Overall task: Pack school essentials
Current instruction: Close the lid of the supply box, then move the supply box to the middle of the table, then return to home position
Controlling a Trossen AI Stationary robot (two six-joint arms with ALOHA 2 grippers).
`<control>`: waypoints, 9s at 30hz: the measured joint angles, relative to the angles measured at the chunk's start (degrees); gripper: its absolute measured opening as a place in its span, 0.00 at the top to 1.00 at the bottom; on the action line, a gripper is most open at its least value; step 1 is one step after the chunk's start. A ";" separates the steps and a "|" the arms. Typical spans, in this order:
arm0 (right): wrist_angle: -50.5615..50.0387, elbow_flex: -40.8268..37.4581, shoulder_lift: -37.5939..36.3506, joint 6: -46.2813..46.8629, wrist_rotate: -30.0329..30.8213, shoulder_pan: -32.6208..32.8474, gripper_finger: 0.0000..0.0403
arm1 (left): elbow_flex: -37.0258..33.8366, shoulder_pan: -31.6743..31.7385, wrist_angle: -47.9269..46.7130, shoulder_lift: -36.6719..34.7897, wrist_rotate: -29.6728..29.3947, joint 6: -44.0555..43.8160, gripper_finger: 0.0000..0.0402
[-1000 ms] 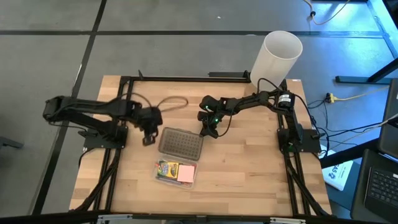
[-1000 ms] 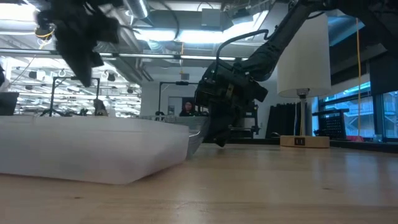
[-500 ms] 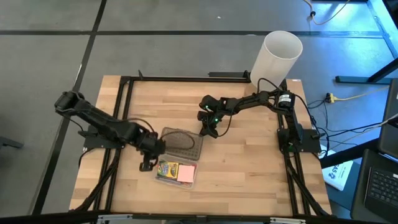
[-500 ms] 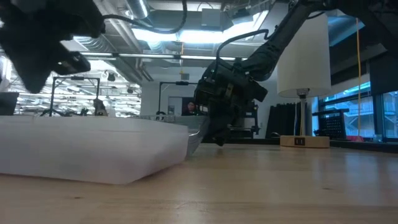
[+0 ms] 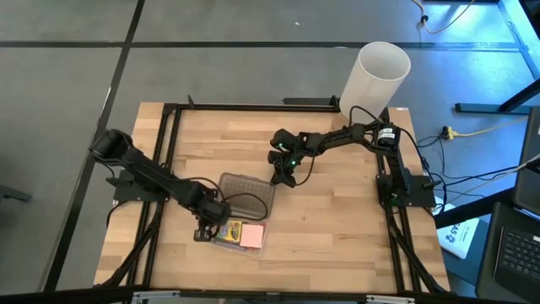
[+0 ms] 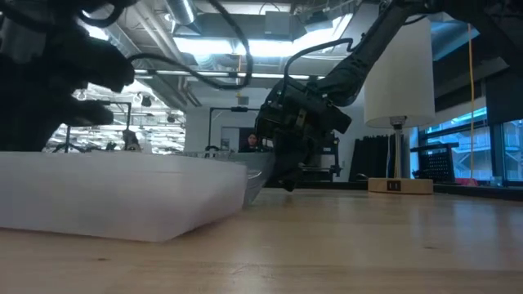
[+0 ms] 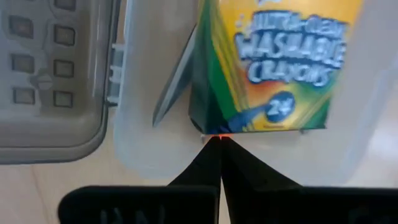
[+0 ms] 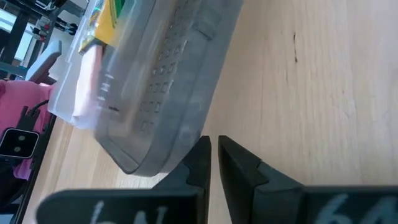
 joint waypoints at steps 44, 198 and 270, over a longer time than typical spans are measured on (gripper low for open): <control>-1.46 7.86 4.74 -4.46 -8.65 8.64 0.91 | -0.14 3.13 0.31 2.14 -1.39 1.53 1.00; -59.25 28.89 -4.15 5.88 30.94 30.14 0.91 | -0.28 13.09 23.37 -0.46 -23.10 9.85 1.00; 14.48 -54.29 -91.95 6.07 30.67 24.61 0.91 | -32.35 -4.11 25.96 -85.57 -43.82 16.92 1.00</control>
